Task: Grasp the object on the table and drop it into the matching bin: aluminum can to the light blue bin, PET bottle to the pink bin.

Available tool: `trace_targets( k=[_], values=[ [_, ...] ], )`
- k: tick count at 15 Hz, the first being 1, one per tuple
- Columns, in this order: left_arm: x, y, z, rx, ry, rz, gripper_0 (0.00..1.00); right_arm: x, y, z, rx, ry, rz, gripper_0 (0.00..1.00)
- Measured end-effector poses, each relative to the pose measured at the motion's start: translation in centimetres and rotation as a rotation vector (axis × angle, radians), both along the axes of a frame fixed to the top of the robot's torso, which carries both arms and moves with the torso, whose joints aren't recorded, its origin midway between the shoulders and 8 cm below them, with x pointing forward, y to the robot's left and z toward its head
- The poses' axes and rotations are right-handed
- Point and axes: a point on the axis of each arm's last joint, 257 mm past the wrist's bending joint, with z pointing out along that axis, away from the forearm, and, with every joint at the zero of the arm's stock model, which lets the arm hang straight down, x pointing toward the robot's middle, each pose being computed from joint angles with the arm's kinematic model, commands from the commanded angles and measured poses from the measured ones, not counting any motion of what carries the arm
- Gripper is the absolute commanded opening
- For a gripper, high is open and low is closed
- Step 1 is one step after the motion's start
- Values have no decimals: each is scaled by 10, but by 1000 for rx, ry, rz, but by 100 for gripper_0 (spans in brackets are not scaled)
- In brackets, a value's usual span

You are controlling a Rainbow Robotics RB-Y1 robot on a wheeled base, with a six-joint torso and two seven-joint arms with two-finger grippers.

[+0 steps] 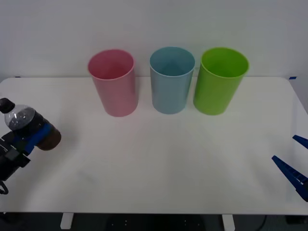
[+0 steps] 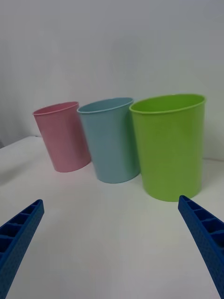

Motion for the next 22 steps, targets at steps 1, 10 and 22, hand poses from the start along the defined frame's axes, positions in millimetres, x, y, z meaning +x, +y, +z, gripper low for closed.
trace_targets(
  k=[1,10,22],
  values=[
    [7,-1,15,-30,-9,4,0,0,0,0,0,0,0,100],
    [59,-27,133,-144,-107,-104,0,0,0,0,0,0,0,100],
    [156,-109,174,156,-136,-134,0,0,0,0,0,0,0,100]
  ],
)
